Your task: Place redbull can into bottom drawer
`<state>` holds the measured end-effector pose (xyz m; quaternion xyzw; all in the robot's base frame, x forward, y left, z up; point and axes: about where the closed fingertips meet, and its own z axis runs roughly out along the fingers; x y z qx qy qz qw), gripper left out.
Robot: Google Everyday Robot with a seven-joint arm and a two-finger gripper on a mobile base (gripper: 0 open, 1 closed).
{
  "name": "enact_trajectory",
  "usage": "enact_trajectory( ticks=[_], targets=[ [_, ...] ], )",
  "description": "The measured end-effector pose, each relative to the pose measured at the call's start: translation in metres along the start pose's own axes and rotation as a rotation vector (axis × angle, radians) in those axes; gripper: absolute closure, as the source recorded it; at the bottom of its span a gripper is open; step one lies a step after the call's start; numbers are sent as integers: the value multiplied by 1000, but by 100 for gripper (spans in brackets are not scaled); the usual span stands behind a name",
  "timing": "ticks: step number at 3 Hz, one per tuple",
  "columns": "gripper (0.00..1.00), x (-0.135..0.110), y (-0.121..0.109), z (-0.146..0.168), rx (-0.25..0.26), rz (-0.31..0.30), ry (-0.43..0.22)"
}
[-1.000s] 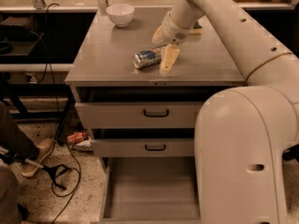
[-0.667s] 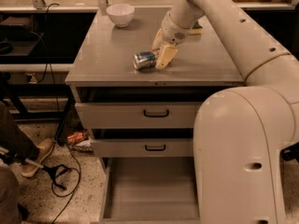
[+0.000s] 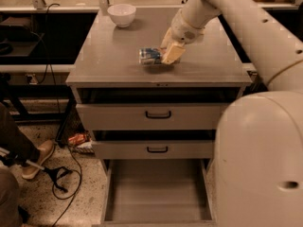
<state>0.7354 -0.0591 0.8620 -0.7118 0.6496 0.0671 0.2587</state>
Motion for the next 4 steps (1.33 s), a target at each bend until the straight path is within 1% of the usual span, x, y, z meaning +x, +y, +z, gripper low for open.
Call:
enact_trajectory(
  ticks=[1,2,3,4],
  targets=[
    [100,4,21,-33,43,65,2],
    [100,21,87,-60,-34,210,71],
    [100,36,143,-63,-164,322,126],
    [100,38,147,-60,-180,329,133]
  ],
)
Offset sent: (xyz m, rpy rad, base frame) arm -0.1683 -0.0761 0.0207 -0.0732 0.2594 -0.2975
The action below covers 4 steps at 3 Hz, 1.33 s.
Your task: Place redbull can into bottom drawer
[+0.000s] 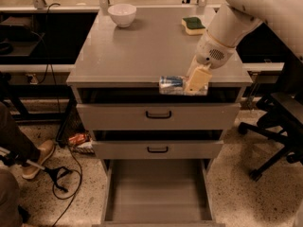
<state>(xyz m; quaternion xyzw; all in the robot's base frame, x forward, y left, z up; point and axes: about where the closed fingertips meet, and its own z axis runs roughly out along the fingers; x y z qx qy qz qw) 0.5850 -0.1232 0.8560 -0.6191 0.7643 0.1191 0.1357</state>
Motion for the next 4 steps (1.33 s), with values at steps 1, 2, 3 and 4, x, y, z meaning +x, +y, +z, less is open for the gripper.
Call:
enact_trajectory(
  ticks=[1,2,3,4],
  targets=[
    [100,0,1,3,-4,1,-6],
    [100,2,22,17,-41,13,-43],
    [100,-7,70,56,-119,49,-146],
    [100,-15,129,139,-172,127,-267]
  ],
)
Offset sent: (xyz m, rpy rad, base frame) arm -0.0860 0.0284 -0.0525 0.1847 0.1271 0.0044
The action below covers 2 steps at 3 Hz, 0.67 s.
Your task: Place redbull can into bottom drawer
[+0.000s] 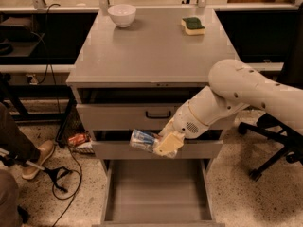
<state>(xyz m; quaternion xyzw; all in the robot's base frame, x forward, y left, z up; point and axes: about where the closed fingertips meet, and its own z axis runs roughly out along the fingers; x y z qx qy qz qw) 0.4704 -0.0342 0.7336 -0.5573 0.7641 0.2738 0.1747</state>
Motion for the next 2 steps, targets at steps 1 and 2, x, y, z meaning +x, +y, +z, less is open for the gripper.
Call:
enact_trajectory(
  ticks=[1,2],
  targets=[
    [100,0,0,0,0,0,0],
    [100,20,2,24,-8,64,21]
  ],
)
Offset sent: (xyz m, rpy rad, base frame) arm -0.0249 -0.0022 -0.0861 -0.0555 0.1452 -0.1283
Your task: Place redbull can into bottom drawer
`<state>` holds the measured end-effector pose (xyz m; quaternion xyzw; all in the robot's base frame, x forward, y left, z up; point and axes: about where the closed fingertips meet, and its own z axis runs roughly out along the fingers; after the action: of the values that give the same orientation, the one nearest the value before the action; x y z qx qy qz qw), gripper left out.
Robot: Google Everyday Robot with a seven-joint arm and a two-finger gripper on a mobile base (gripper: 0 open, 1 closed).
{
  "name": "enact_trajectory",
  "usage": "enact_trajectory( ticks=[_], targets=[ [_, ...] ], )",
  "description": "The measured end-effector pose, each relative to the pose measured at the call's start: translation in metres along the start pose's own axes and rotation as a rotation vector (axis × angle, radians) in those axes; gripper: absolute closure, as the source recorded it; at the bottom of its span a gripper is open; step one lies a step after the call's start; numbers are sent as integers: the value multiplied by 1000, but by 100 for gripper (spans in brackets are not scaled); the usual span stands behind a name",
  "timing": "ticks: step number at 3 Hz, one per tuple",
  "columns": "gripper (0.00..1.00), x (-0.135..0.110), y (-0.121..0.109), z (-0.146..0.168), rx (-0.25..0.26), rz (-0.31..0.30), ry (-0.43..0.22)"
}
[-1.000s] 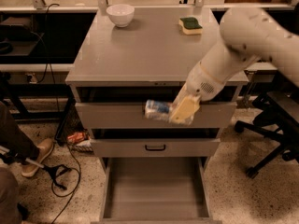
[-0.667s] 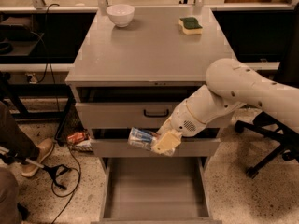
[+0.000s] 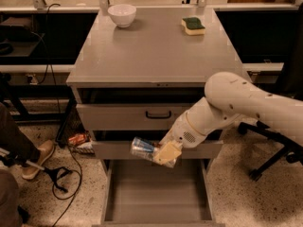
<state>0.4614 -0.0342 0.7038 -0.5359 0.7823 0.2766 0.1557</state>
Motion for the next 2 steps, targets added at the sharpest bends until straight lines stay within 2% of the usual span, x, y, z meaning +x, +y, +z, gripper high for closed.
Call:
enact_trajectory(
  ticks=[1,2],
  targets=[
    [100,43,0,56,-37,115,-18],
    [100,85,-13,135,-60,215,-40]
  ],
)
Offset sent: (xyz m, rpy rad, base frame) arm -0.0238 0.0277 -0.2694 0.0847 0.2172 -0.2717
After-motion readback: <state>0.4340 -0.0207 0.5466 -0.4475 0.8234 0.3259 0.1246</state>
